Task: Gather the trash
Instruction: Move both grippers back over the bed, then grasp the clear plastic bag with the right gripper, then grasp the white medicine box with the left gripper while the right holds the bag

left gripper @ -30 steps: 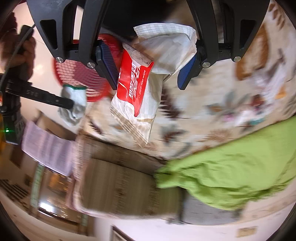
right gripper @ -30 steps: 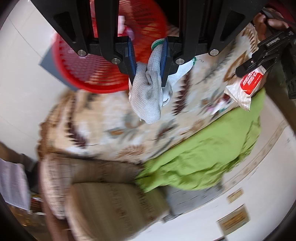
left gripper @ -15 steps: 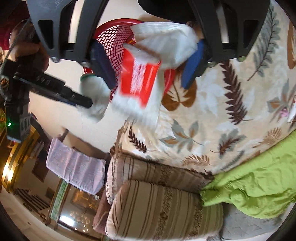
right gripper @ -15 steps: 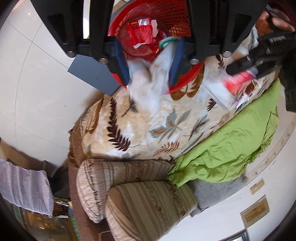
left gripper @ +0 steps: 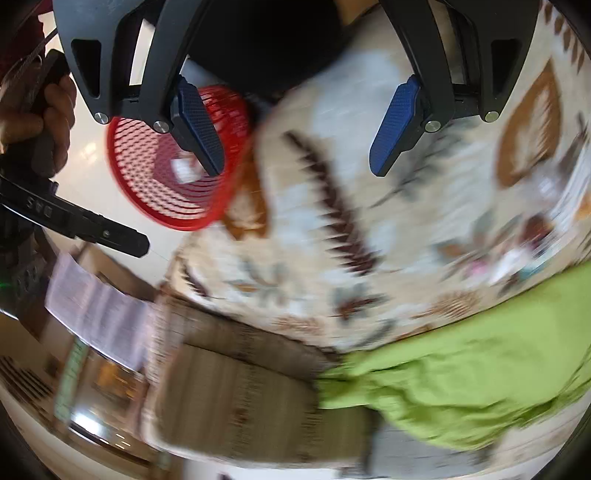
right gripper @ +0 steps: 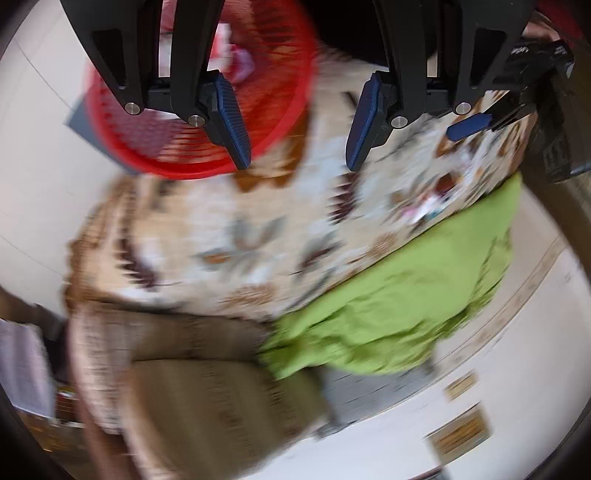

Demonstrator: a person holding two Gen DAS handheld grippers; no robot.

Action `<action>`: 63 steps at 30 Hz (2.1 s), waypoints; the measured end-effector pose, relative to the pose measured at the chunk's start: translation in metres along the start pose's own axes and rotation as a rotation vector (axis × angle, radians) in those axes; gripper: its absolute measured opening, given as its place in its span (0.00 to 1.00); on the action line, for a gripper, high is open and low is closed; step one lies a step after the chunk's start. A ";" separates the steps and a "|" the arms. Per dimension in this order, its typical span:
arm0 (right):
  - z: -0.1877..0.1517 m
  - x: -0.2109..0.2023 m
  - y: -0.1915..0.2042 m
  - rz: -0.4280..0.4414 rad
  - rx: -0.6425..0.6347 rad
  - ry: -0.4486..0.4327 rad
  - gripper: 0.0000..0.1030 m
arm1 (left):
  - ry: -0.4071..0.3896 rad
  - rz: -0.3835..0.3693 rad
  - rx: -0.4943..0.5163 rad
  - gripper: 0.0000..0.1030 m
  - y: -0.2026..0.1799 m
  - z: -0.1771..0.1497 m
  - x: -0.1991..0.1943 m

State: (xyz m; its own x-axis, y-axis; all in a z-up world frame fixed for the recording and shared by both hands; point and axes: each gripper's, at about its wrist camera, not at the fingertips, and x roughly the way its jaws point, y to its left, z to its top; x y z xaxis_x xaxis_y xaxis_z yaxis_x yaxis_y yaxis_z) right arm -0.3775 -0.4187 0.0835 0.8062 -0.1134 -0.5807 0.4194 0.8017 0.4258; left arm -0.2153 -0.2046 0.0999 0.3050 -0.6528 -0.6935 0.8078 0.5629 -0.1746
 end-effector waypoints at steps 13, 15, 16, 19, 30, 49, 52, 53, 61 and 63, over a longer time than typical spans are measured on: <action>-0.028 0.083 0.161 0.270 -0.260 0.164 0.61 | -0.094 0.330 -0.271 0.77 0.180 -0.035 -0.086; -0.032 0.095 0.179 0.289 -0.297 0.188 0.62 | -0.094 0.374 -0.303 0.77 0.207 -0.035 -0.089; -0.033 0.100 0.184 0.298 -0.307 0.201 0.62 | -0.089 0.380 -0.310 0.77 0.215 -0.035 -0.089; -0.034 0.117 0.202 0.317 -0.342 0.236 0.63 | -0.077 0.402 -0.336 0.77 0.238 -0.038 -0.086; -0.024 0.228 0.278 0.314 -0.456 0.321 0.68 | -0.094 0.386 -0.355 0.77 0.263 -0.047 -0.094; 0.001 0.216 0.201 0.163 -0.191 0.163 0.28 | -0.006 0.296 -0.223 0.78 0.279 -0.008 -0.027; 0.003 0.220 0.202 0.166 -0.188 0.166 0.28 | 0.018 0.281 -0.201 0.78 0.282 0.001 -0.007; 0.003 0.222 0.202 0.171 -0.177 0.174 0.28 | 0.036 0.261 -0.203 0.78 0.285 0.004 0.000; 0.001 0.229 0.206 0.215 -0.162 0.199 0.28 | 0.125 0.174 -0.184 0.77 0.283 0.001 0.010; 0.003 0.228 0.204 0.217 -0.150 0.194 0.28 | 0.155 0.111 -0.165 0.77 0.269 -0.006 0.006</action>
State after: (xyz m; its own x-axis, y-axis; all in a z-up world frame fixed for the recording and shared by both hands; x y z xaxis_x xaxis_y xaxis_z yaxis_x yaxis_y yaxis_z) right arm -0.1065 -0.2828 0.0397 0.7692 0.1723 -0.6153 0.1685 0.8742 0.4554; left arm 0.0006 -0.0542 0.0447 0.2958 -0.5036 -0.8117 0.6766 0.7103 -0.1942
